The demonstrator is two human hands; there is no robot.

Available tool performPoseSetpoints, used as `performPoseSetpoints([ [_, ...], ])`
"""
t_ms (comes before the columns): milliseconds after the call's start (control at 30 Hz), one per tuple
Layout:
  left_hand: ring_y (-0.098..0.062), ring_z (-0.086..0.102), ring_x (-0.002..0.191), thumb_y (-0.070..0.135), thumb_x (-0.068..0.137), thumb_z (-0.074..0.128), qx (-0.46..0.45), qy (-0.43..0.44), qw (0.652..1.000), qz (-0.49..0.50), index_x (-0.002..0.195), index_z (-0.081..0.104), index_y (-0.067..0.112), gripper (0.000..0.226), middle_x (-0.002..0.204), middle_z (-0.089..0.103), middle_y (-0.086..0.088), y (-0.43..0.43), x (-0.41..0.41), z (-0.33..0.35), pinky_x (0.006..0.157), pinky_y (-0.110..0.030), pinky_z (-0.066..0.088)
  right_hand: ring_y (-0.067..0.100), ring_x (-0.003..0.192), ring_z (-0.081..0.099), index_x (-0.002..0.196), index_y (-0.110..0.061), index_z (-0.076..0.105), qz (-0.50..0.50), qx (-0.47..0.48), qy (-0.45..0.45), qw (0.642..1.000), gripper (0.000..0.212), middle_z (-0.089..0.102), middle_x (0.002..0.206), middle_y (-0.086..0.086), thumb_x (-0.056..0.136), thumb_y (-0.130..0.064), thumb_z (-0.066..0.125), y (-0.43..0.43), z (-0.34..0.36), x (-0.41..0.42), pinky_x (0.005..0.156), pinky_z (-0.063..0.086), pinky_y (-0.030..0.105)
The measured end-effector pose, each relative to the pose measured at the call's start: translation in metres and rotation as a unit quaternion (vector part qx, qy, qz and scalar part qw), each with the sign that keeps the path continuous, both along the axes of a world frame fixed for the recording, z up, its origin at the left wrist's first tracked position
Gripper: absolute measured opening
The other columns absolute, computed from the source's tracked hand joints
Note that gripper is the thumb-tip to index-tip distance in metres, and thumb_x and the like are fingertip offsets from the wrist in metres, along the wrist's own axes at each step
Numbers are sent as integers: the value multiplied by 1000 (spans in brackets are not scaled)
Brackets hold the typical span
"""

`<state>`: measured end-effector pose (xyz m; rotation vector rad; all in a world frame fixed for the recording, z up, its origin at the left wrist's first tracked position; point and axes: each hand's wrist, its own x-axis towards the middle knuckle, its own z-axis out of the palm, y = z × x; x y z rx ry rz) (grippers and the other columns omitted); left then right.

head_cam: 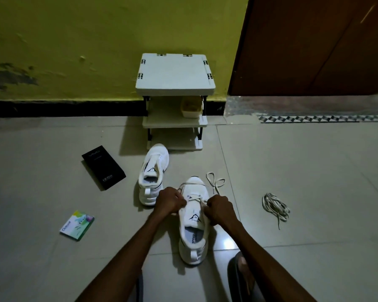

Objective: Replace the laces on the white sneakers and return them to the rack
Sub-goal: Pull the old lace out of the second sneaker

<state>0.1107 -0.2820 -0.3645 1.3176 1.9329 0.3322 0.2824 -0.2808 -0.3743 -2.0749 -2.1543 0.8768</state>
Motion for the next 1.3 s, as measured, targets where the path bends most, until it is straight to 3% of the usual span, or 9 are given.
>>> performPoseSetpoints([
  [67,-21,71,76,26,59,66,-13,-4,1000,-13,77,78,9,27,77,75,-7,3,-1,3,70,-32,59,27,79,64,80,-16,63,5,47,-29,998,6,62,80,3,80,-20,59,1,6,-8,65,47,26],
  [133,-20,70,74,29,51,59,-15,1,1000,-23,77,77,7,38,75,74,-8,4,3,5,71,-35,59,25,93,65,100,-19,67,16,99,-47,994,19,65,100,1,84,-21,59,5,13,-18,71,44,28],
  [367,-25,68,71,34,53,64,-12,-11,999,-44,83,78,8,42,76,73,-13,6,0,2,68,-38,56,29,90,66,90,-12,67,213,152,-156,953,11,70,95,8,88,-16,57,22,13,-44,64,34,29],
  [500,-17,60,66,14,75,73,0,-21,998,-51,89,80,13,15,71,69,-9,3,-4,1,56,-24,47,31,93,66,95,-9,66,258,152,-164,940,14,69,98,11,91,-13,53,29,10,-44,65,37,31],
  [633,-9,57,50,7,74,73,-2,-34,999,-32,91,78,11,18,79,72,-7,2,-8,-4,38,-15,43,32,89,65,90,-8,65,1,157,-51,986,18,67,93,11,87,-24,56,34,-2,-21,65,38,29],
  [767,-12,61,57,10,74,74,3,-35,999,-42,94,78,12,21,85,74,-9,0,-9,-9,44,-14,44,34,90,67,88,-4,65,-266,63,84,958,25,68,91,14,82,-27,64,30,-20,4,70,48,30],
  [933,-12,59,59,12,74,75,11,-36,998,-48,91,79,13,18,83,75,-8,0,-7,-11,48,-17,46,29,99,58,102,-17,68,-65,148,68,984,28,61,106,9,74,-14,63,35,-13,-9,77,49,33],
  [1067,-9,56,48,8,75,73,14,-53,998,-42,87,78,10,13,68,67,-4,0,-6,-9,39,-17,44,30,107,54,105,-20,70,202,141,-126,961,23,65,108,6,85,-23,58,33,0,-25,82,44,34],
  [1300,-4,51,44,13,76,71,36,-33,997,-57,81,80,11,10,71,73,-11,-1,-5,-12,48,-21,47,35,87,63,73,-8,70,283,205,-156,924,4,69,79,13,70,-8,72,30,12,-34,73,48,41],
])
